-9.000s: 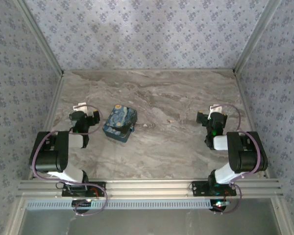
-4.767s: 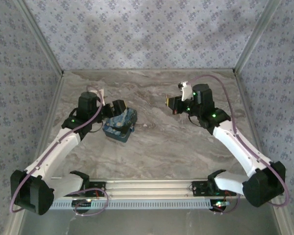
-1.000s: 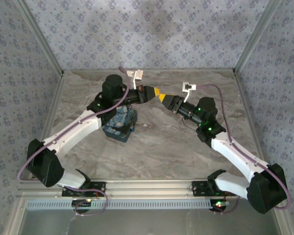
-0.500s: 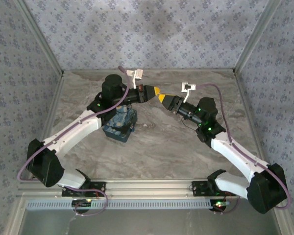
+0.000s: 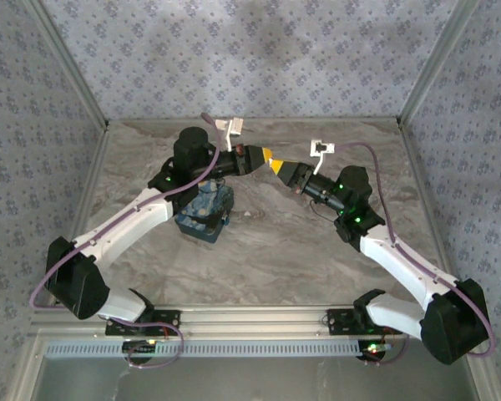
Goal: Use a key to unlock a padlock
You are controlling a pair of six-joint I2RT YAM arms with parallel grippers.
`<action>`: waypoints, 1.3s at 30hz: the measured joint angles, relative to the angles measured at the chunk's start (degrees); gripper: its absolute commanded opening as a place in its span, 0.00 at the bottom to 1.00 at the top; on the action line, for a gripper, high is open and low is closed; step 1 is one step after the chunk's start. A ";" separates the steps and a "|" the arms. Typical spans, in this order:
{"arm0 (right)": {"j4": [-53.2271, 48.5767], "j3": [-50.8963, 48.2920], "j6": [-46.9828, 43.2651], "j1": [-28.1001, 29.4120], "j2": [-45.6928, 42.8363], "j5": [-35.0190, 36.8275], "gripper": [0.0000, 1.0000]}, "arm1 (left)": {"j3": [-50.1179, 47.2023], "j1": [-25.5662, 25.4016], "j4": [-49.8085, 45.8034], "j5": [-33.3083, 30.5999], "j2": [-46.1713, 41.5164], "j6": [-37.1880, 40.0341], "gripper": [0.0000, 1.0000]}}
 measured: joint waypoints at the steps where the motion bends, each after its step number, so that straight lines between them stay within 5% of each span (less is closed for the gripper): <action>1: 0.00 0.00 -0.02 -0.09 0.00 -0.13 0.00 | -0.04 0.02 0.07 0.00 -0.02 0.00 0.00; 2: -0.02 0.00 -0.02 -0.20 0.00 -0.31 0.01 | -0.17 0.00 0.17 -0.02 -0.07 0.00 0.00; 6: -0.44 0.00 0.22 -0.42 -0.11 -0.26 0.33 | -1.09 0.00 1.36 -0.39 -0.33 -0.04 0.00; 10: 0.33 -0.02 0.09 -0.48 -0.13 -0.11 0.42 | -1.44 0.02 2.67 -0.44 -0.50 -1.05 0.00; 31: 6.40 -0.02 0.50 1.92 0.55 1.27 0.31 | -2.71 0.02 9.07 -0.44 -0.57 -6.64 0.00; 39: 6.34 -0.02 0.83 1.97 0.66 2.21 0.15 | -3.02 0.00 9.64 -0.46 -1.03 -7.08 0.00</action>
